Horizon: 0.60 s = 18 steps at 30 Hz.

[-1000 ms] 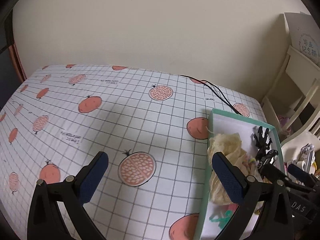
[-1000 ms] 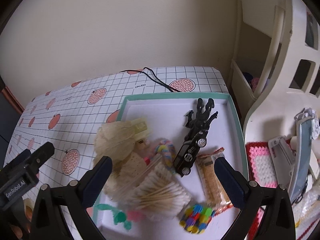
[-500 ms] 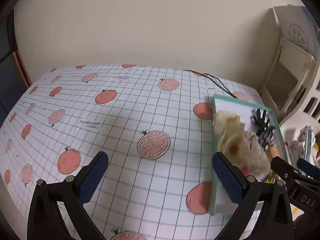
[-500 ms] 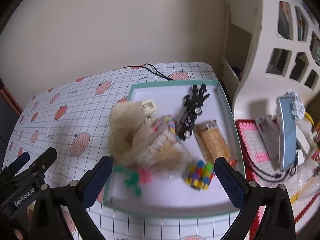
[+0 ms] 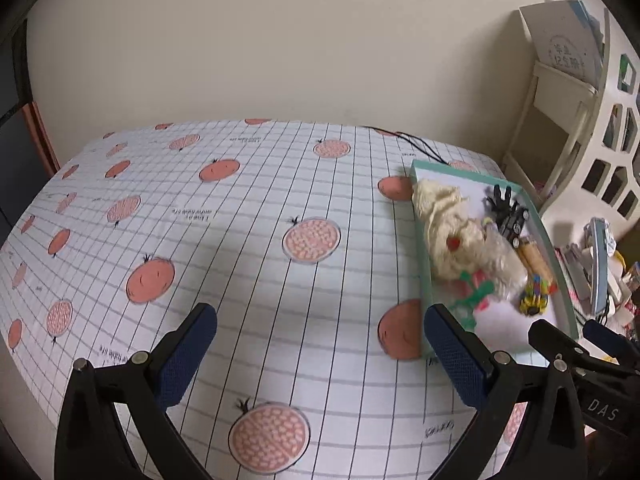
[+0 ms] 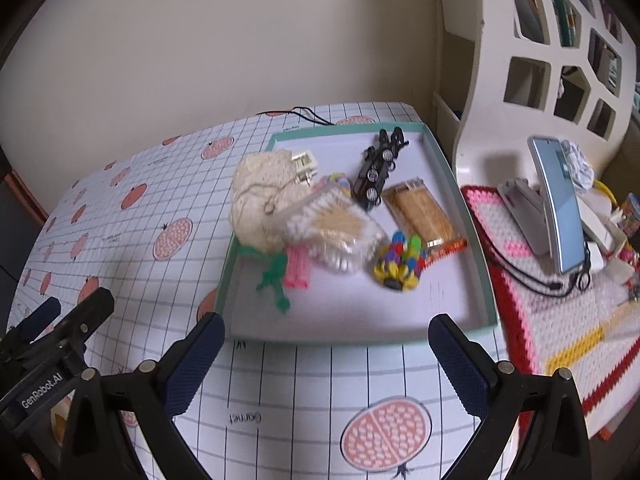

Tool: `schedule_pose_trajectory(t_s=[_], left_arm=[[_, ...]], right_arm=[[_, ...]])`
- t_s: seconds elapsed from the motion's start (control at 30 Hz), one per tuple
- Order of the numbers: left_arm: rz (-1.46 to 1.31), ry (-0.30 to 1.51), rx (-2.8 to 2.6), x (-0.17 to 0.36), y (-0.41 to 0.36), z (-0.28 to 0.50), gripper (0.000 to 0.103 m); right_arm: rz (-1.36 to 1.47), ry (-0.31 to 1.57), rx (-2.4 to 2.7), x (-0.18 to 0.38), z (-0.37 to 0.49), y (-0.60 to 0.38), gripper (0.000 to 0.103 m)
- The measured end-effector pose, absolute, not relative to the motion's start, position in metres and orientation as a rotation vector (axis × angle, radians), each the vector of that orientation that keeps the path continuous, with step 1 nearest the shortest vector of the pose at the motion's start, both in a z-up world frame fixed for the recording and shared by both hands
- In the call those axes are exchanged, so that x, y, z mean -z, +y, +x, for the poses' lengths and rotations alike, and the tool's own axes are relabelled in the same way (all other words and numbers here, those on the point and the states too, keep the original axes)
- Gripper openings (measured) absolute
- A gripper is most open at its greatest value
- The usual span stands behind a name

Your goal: Organize objects

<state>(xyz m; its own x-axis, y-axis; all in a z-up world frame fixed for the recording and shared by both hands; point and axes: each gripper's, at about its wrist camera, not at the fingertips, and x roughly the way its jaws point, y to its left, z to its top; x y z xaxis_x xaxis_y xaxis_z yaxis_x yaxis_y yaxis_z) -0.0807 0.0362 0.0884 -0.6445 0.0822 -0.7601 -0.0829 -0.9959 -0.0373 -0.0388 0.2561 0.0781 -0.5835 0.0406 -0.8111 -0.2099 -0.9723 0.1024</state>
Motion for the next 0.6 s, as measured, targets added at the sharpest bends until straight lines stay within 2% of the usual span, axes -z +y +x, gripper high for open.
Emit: schedule_pose_trajectory(t_s=[0.6], left_arm=[[-1.339,-0.085,-2.739,-0.049,0.003,-0.026,0.103]], right_arm=[[-1.394,0.267,-2.669,-0.037,0.016,0.223,0.103]])
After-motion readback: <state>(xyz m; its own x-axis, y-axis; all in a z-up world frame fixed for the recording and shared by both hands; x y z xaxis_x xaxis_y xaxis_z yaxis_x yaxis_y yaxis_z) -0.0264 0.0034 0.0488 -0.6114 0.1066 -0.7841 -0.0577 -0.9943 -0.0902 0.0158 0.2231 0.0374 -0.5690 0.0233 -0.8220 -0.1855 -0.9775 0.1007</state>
